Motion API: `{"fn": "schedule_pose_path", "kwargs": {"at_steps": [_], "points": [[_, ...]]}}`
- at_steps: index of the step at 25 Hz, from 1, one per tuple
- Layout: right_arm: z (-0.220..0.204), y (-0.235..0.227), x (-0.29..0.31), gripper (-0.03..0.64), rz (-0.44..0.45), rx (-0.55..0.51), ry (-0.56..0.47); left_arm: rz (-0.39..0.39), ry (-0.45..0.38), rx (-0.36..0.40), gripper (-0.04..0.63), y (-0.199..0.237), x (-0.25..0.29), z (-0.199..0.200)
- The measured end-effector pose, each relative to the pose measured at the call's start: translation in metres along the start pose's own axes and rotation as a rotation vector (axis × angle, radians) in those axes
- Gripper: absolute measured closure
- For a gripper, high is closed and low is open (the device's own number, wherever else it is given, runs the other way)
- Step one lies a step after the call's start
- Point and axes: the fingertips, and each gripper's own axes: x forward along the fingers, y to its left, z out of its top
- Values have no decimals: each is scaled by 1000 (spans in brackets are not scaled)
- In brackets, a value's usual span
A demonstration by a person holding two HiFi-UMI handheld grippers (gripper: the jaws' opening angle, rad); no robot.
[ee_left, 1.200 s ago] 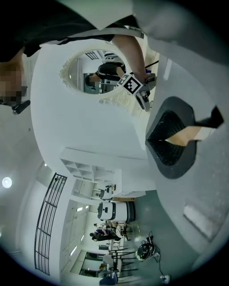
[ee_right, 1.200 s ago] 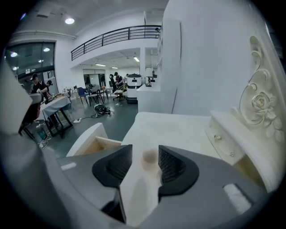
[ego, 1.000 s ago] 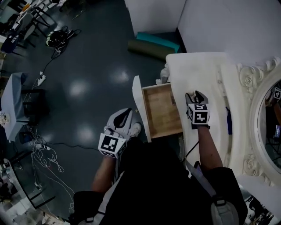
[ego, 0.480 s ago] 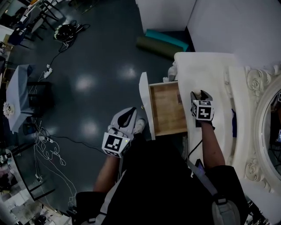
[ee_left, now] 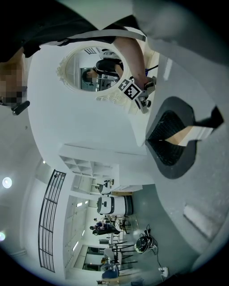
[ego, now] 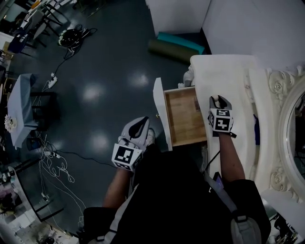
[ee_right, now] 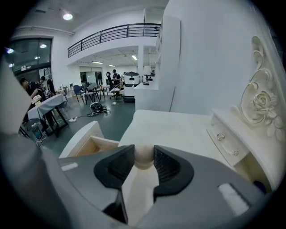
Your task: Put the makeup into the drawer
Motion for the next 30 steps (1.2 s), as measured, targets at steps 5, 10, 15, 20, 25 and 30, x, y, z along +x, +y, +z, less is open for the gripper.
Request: {"fn": "schedule_pose_path", "kwargs": {"at_steps": [5,10,15,20,25,30], "points": [[11,20,-10,485,3,-11,-49,-32,-7,-9,591,5,2,1],[20,50,-12,485,43,-35,-68,-40,-9,-4,591,17,-2,6],[29,88,-9,485,95,-102,-85,-36,13,-4,591,31,-8,-1],[30,117,-2,485,144,-116,-94,-35,11,-3,591,39,-13,-4],[22,138,9,485,172,-138,-83,-10,-11,-3,591,48,-25,-5],[6,153,31,485,201,-164,-42,25,2,0,591,60,-37,-16]]}}
